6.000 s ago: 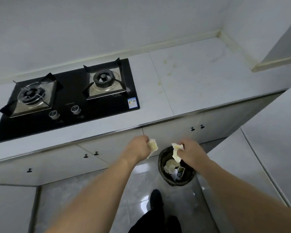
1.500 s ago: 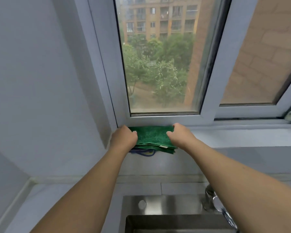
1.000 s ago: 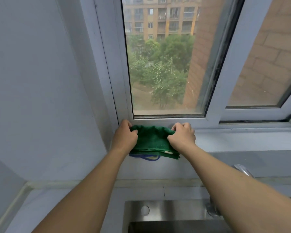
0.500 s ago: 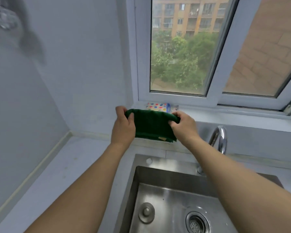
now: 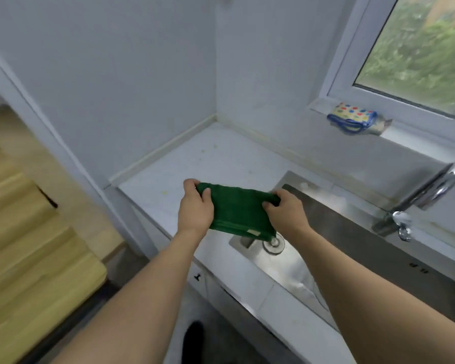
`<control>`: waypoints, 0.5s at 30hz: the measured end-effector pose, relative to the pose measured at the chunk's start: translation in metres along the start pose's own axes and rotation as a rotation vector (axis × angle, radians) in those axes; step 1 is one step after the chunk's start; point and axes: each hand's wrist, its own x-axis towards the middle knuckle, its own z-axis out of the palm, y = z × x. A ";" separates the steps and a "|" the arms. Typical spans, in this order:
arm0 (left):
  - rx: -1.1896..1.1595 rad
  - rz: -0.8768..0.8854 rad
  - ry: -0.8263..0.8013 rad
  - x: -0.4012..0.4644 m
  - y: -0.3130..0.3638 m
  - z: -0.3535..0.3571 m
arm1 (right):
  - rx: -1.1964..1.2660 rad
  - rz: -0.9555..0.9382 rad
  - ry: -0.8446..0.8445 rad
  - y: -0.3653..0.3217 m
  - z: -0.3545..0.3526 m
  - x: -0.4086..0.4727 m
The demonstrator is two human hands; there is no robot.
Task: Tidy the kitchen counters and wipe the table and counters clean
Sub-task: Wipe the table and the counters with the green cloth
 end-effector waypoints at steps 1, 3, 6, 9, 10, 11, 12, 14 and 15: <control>0.011 -0.043 0.042 -0.007 -0.016 -0.020 | -0.005 -0.012 -0.042 -0.008 0.019 -0.011; 0.017 -0.081 0.093 -0.016 -0.039 -0.049 | -0.010 -0.022 -0.098 -0.021 0.049 -0.026; 0.050 -0.116 0.148 -0.027 -0.075 -0.099 | -0.035 -0.048 -0.175 -0.044 0.097 -0.049; 0.092 -0.153 0.201 -0.030 -0.109 -0.143 | -0.052 -0.053 -0.233 -0.065 0.144 -0.070; 0.101 -0.161 0.214 -0.030 -0.121 -0.157 | -0.048 -0.052 -0.249 -0.071 0.160 -0.077; 0.099 -0.176 0.223 -0.029 -0.133 -0.171 | -0.052 -0.055 -0.264 -0.079 0.176 -0.083; 0.096 -0.193 0.228 -0.027 -0.151 -0.192 | -0.062 -0.049 -0.281 -0.089 0.201 -0.091; 0.098 -0.216 0.219 -0.026 -0.172 -0.216 | -0.089 -0.032 -0.310 -0.102 0.229 -0.101; 0.105 -0.226 0.215 -0.025 -0.183 -0.230 | -0.098 -0.019 -0.326 -0.109 0.246 -0.107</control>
